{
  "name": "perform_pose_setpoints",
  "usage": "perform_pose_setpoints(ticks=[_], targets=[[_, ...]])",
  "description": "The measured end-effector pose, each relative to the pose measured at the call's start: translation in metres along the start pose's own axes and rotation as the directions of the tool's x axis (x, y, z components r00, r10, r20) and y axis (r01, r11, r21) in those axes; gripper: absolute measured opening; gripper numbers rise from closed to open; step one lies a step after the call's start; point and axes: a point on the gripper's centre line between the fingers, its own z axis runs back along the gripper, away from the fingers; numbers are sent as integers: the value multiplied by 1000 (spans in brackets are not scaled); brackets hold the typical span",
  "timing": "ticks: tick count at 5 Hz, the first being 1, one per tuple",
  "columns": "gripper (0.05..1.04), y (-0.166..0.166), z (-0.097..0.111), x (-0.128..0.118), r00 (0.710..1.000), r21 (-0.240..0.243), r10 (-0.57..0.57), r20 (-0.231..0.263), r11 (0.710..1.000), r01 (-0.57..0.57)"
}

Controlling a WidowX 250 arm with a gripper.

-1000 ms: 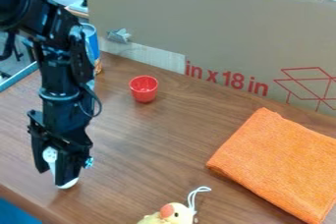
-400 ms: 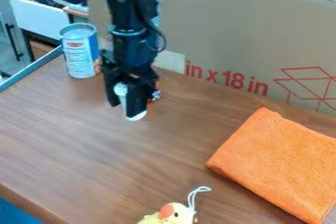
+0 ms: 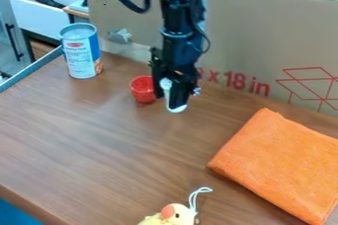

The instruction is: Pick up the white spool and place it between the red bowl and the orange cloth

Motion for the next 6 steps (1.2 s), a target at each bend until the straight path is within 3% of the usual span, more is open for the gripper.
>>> perform_pose_setpoints(ticks=[3, 4, 5, 6], targets=[[600, -16, -24, 39, 989, -32, -98, -113, 995, 95], [650, -24, -24, 43, 986, -14, -102, -133, 995, 101], [941, -29, -26, 39, 986, -9, -85, -141, 996, 84], [1009, -30, -20, 27, 990, 10, -31, -135, 999, 33]])
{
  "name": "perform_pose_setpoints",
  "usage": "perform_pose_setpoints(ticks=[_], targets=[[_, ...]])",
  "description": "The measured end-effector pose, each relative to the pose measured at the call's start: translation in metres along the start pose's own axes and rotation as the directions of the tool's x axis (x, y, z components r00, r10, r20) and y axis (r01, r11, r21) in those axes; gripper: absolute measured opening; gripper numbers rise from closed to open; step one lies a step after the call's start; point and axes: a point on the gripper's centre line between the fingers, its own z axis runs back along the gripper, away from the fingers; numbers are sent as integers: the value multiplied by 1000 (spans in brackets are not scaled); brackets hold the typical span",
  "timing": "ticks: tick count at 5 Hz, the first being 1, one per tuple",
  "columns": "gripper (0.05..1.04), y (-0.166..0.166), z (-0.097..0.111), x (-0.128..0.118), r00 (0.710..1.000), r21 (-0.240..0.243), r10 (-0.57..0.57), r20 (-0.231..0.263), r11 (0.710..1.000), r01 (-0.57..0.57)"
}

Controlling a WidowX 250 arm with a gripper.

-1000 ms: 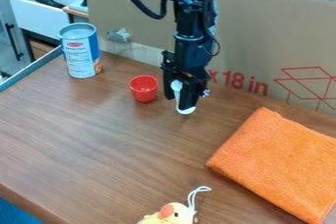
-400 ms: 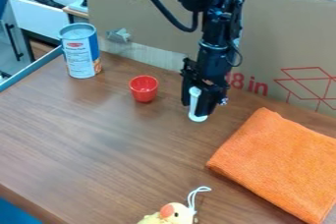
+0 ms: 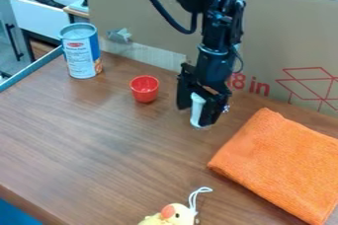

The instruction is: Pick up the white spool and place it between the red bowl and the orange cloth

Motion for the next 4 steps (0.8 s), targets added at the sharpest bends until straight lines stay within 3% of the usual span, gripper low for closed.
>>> perform_pose_setpoints(ticks=[1, 2, 3, 4], targets=[[1005, 6, 35, -15, 994, 33, 68, 83, 997, -71], [1004, 19, 64, -49, 980, 73, 140, 145, 986, -151], [1004, 9, 82, -92, 978, 72, 150, 143, 984, -162], [1003, -13, 78, -136, 985, 30, 135, 103, 990, -139]])
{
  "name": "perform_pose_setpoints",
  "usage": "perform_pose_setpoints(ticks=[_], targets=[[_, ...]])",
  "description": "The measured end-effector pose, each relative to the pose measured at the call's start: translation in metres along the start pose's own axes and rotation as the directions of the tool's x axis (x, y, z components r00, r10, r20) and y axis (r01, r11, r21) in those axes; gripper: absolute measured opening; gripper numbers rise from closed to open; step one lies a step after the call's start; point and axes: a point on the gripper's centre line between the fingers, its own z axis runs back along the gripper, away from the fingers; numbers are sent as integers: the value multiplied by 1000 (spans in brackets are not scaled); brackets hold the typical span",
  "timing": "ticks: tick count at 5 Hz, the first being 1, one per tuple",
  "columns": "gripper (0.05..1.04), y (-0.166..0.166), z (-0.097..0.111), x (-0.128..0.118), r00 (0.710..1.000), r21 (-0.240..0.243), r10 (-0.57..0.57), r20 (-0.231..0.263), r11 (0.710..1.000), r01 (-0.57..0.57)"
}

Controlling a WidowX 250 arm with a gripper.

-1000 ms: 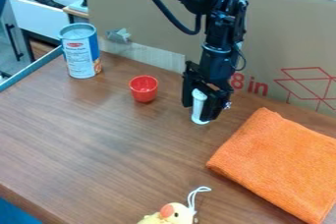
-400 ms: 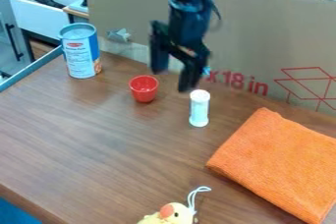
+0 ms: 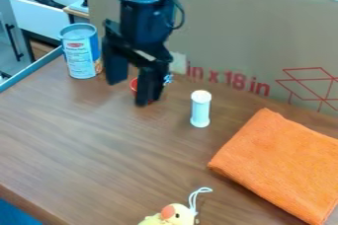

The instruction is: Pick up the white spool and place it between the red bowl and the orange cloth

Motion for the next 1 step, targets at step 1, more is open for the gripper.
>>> perform_pose_setpoints(ticks=[1], targets=[[1001, -27, -10, -41, 996, -45, -74, -40, 996, 73]])
